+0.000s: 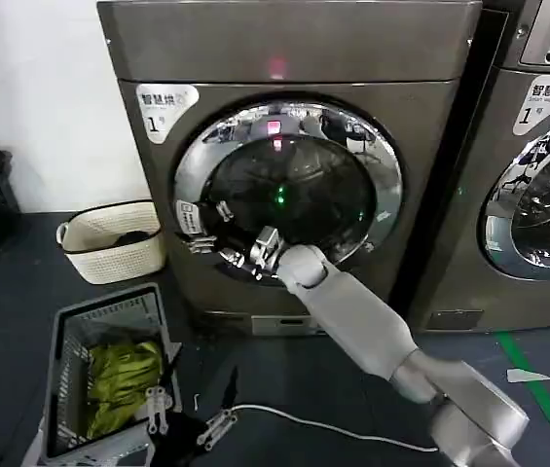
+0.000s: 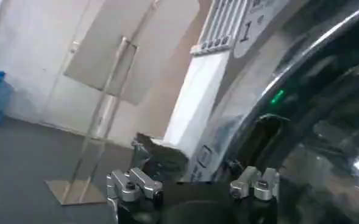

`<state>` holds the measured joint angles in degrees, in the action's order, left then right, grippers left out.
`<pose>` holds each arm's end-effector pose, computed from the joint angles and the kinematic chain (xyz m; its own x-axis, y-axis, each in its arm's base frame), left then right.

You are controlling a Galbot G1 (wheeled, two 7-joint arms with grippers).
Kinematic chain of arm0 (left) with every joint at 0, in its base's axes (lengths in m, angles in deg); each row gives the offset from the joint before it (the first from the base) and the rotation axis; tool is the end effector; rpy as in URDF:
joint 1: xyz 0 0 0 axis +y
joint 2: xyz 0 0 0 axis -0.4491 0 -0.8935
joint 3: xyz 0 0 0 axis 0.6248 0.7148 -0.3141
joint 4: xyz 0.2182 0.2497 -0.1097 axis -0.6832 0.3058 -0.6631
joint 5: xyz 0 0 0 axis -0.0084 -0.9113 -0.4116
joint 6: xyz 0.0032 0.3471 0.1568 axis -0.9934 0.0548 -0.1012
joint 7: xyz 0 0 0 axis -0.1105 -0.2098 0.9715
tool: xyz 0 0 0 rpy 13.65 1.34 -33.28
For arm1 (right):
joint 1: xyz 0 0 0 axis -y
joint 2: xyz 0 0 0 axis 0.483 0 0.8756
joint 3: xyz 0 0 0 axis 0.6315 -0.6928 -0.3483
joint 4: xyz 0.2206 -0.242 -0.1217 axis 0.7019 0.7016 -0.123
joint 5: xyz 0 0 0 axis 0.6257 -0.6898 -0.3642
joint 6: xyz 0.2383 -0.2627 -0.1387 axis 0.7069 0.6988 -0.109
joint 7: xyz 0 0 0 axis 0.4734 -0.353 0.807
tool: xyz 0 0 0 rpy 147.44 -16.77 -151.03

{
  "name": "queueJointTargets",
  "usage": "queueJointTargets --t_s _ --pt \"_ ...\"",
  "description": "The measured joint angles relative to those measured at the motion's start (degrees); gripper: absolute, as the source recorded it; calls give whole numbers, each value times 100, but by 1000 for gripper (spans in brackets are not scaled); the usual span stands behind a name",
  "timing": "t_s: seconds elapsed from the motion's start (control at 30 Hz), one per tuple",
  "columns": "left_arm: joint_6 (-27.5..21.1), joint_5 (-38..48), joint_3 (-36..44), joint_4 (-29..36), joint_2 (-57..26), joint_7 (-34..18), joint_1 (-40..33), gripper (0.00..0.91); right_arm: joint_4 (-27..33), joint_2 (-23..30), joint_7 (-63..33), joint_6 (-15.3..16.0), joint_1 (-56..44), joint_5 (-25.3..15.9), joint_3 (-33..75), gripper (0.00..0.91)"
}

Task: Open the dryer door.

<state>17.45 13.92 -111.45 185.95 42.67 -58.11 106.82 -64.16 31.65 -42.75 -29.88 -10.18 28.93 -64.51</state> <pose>0.1371 -0.0175 -0.2915 -0.8851 0.3109 -0.3462 0.1430 0.8898 0.4334 0.5733 0.1485 -0.1907 -0.3726 -0.9123 -0.1697 -0.8367 0.4094 -0.3639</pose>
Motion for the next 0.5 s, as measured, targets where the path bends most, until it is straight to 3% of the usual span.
queueJointTargets --t_s 0.13,0.27,0.5 --pt "-54 108 -195 4 -36 26 -29 907 -243 -168 143 -15 -114 94 -19 907" --pt "-129 386 -469 50 -60 75 2 907 -520 -406 539 -293 -259 409 -24 907" --pt "-584 1241 -1344 113 -186 265 -183 907 -1128 -1015 1247 -435 -619 804 71 907"
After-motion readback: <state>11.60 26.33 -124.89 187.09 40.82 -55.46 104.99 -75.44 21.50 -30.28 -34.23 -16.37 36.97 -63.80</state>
